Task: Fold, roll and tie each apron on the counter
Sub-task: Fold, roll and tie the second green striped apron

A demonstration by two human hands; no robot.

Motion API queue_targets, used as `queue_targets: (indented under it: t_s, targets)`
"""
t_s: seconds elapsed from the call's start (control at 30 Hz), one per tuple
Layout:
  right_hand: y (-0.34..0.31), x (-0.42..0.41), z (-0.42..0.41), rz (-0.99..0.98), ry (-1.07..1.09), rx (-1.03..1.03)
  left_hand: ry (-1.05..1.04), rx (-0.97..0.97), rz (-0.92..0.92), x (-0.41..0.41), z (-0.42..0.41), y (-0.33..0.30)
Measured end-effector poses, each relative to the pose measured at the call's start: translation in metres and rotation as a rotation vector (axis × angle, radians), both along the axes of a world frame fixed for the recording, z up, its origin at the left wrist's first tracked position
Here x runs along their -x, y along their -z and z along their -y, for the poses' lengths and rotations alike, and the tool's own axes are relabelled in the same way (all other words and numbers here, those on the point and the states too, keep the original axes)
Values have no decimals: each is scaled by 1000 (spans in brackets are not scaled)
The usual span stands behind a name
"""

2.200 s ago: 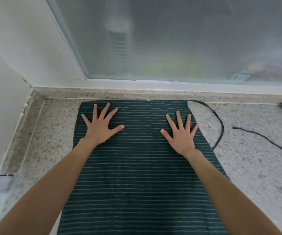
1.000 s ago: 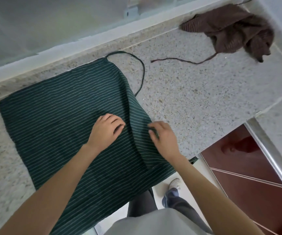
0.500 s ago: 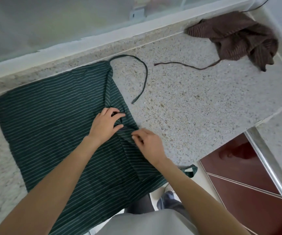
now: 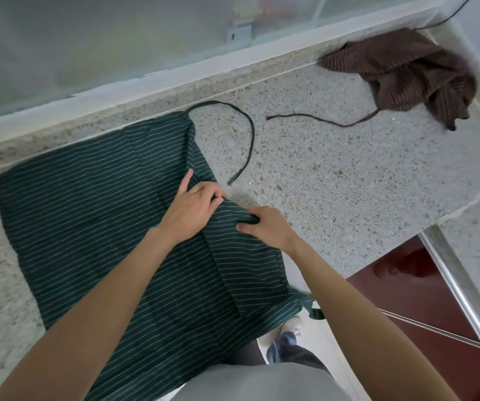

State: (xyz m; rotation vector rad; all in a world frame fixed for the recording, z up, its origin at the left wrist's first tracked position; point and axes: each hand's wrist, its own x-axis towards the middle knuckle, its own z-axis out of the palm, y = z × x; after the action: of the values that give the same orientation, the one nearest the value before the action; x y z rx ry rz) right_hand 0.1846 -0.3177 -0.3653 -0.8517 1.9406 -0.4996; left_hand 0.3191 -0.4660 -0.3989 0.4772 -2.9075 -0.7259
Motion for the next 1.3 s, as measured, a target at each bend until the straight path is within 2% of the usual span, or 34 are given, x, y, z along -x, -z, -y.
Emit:
queue_targets:
  t_s: [0.07, 0.17, 0.23, 0.33, 0.43, 0.5, 0.53, 0.6, 0.67, 0.73, 0.83, 0.97, 1.03, 1.07, 1.17, 1.3]
  targets:
    - [-11, 16, 0, -59, 26, 17, 67, 29, 78, 8, 5, -3]
    - [-28, 43, -4, -1, 20, -1, 167, 3, 138, 22, 9, -10]
    - [-37, 59, -6, 72, 38, -42, 206, -8, 72, 33, 10, -14]
    - [-47, 79, -11, 234, 248, 58, 177, -54, -24, 46, 13, -17]
    - [-52, 104, -21, 257, 356, 120, 140, -45, -89, 64, 14, -20]
    - [-54, 127, -25, 73, 244, 138, 132, -7, -129, 82, 11, -23]
    - [-53, 136, -25, -90, 142, 143, 135, 26, -146, 90, 9, -25]
    - [-52, 156, -22, -538, -23, 141, 132, 90, -153, 113, 3, -27]
    - [-48, 173, -16, -938, -148, 155, 77, 133, -54, 136, -5, -28]
    - [-40, 180, -9, -1133, -256, 132, -1, 153, 102, 147, -7, -25]
    - [-20, 199, -17, -1087, -252, 101, -71, 163, 220, 163, -23, -19]
    - [14, 207, -66, -872, 175, 245, -96, 142, 246, 167, -57, -13]
    - [35, 214, -103, -760, 397, 227, -119, 94, 294, 174, -79, -8]
    - [44, 218, -120, -709, 442, 191, -133, 71, 311, 178, -89, -5]
    - [62, 221, -158, -652, 313, 125, -163, 29, 341, 194, -121, 1]
    - [60, 230, -163, -625, 87, 197, -194, -14, 270, 214, -160, 3]
